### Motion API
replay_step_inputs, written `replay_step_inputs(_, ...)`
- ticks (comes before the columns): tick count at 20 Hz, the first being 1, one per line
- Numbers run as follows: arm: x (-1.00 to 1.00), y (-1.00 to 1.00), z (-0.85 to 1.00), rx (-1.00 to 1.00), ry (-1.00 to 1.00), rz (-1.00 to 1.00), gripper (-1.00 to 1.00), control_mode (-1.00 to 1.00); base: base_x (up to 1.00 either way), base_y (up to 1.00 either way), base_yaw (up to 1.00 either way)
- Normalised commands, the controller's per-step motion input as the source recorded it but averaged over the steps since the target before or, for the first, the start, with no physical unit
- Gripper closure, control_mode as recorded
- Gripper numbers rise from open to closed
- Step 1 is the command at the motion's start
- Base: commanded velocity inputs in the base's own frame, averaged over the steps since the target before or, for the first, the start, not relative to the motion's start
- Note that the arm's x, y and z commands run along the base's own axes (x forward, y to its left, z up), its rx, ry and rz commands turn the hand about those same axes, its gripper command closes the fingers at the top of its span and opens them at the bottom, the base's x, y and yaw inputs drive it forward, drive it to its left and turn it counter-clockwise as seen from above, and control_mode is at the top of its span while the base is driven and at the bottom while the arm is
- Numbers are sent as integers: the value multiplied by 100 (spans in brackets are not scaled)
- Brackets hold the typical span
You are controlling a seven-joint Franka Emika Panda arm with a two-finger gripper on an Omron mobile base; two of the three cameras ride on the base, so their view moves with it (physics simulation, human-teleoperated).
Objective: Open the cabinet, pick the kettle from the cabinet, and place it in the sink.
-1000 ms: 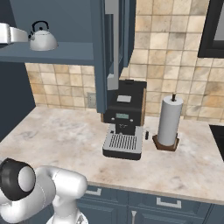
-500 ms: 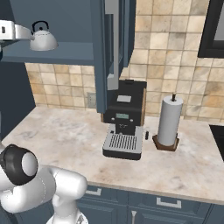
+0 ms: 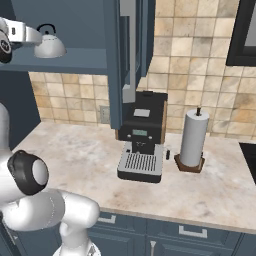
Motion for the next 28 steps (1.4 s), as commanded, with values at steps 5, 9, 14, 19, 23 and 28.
replay_step_inputs(5,32,8,0,4,0,0,-100,-100,0,0,0)
replay_step_inputs(9,28,20,-1,0,0,0,-100,-100,0,0,0)
replay_step_inputs(14,27,23,0,0,2,0,-100,-100,0,0,0)
replay_step_inputs(19,32,17,0,0,4,0,-100,-100,0,0,0)
replay_step_inputs(23,30,13,0,0,1,0,-100,-100,0,0,0)
replay_step_inputs(28,18,3,0,-2,0,0,-100,-100,0,0,0)
